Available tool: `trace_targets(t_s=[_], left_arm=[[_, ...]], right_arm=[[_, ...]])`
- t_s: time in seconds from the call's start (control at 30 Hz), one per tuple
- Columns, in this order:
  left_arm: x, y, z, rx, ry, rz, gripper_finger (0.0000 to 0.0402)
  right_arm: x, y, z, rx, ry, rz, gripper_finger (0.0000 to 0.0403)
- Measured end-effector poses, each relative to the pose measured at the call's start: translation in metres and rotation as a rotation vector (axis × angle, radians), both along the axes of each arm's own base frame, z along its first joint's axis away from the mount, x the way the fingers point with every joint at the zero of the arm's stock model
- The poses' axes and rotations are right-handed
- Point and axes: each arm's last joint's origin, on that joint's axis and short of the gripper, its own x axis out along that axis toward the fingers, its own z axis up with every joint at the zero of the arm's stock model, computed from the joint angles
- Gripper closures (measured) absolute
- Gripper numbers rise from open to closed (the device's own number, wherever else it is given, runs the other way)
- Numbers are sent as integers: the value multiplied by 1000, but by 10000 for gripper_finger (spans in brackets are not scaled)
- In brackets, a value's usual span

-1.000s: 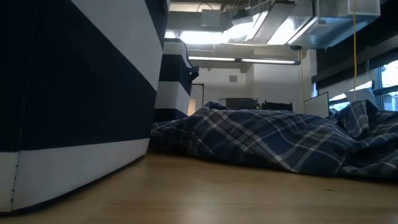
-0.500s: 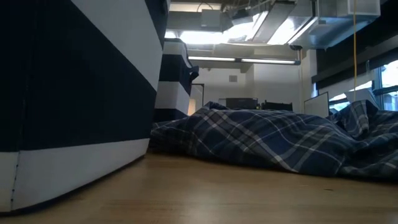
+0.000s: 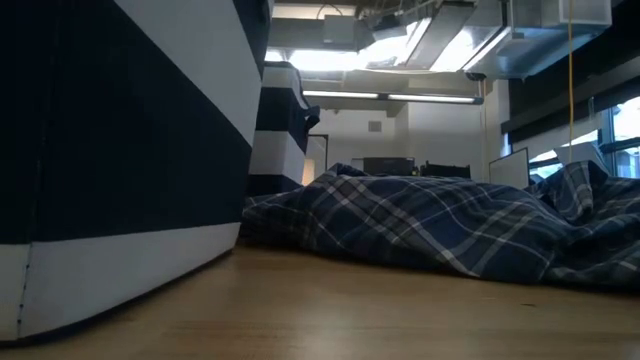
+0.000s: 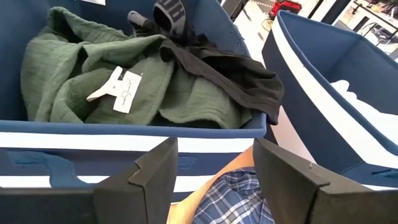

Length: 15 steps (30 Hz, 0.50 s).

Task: Sort clothes
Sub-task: Put the black boxer into the bottom blue laundry organizer

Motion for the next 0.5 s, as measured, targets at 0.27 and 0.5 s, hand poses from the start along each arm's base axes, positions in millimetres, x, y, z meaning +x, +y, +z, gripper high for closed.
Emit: trace_targets(t_s=[0.27, 0.5], left_arm=[[2, 6, 12, 96, -144, 79, 249], [4, 8, 11, 181, -179, 129, 249]], right_arm=[[0, 0, 0, 0, 0, 0, 194], [0, 0, 0, 0, 0, 0, 194]])
